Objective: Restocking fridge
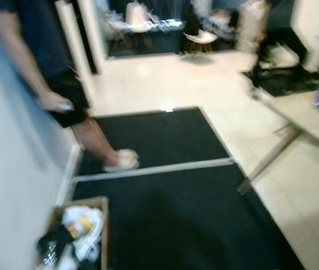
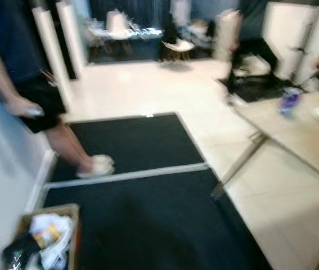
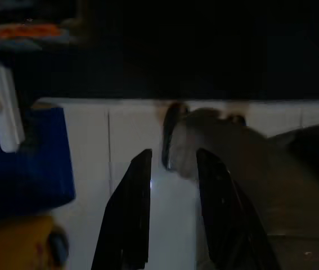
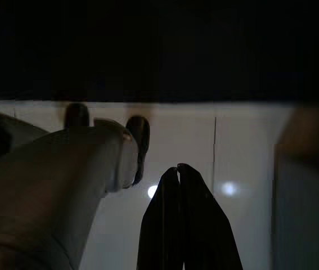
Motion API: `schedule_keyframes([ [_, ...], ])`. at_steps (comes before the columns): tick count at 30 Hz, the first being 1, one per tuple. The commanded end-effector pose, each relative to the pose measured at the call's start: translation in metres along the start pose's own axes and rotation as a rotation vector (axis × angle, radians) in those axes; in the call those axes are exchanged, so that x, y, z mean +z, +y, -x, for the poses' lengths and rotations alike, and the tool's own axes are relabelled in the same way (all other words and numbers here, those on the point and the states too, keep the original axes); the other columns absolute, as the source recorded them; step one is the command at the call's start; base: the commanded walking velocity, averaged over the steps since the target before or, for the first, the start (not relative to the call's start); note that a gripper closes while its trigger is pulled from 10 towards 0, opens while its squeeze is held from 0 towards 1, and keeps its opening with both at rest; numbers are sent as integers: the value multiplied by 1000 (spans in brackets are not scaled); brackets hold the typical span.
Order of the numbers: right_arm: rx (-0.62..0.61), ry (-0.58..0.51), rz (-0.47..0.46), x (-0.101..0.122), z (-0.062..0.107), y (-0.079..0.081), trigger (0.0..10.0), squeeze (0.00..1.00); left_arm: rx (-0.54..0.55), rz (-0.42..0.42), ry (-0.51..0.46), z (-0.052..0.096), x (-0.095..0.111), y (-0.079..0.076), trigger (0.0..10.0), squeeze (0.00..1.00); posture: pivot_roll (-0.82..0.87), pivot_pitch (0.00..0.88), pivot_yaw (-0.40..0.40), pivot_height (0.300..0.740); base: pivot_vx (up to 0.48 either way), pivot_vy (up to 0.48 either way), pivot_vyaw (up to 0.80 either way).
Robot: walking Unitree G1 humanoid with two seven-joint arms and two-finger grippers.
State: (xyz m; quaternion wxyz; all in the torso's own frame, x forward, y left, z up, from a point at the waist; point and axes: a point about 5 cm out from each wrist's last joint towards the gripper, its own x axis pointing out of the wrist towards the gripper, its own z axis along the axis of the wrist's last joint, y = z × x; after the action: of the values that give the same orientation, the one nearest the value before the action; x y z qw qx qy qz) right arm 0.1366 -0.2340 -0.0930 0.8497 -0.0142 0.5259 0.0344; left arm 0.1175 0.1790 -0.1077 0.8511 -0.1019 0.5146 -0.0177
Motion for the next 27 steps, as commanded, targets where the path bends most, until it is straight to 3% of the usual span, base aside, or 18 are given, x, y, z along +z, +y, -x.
schedule_keyframes([
  [1, 10, 1, 4, 0, -1, 4, 10000, 0, 8, -8, 11, 1, -2, 2, 10000, 0, -76, 0, 5, 740, 0, 0, 794],
  [3, 6, -2, -7, 0, -1, 4, 10000, 0, 11, -7, 11, 1, -2, 3, 10000, 0, -76, 0, 5, 740, 0, 0, 759],
  [27, -2, -11, -16, 0, -2, 6, 10000, 0, -5, -19, 4, 1, 0, 4, 10000, 0, -75, 0, 8, 740, 33, 0, 0],
])
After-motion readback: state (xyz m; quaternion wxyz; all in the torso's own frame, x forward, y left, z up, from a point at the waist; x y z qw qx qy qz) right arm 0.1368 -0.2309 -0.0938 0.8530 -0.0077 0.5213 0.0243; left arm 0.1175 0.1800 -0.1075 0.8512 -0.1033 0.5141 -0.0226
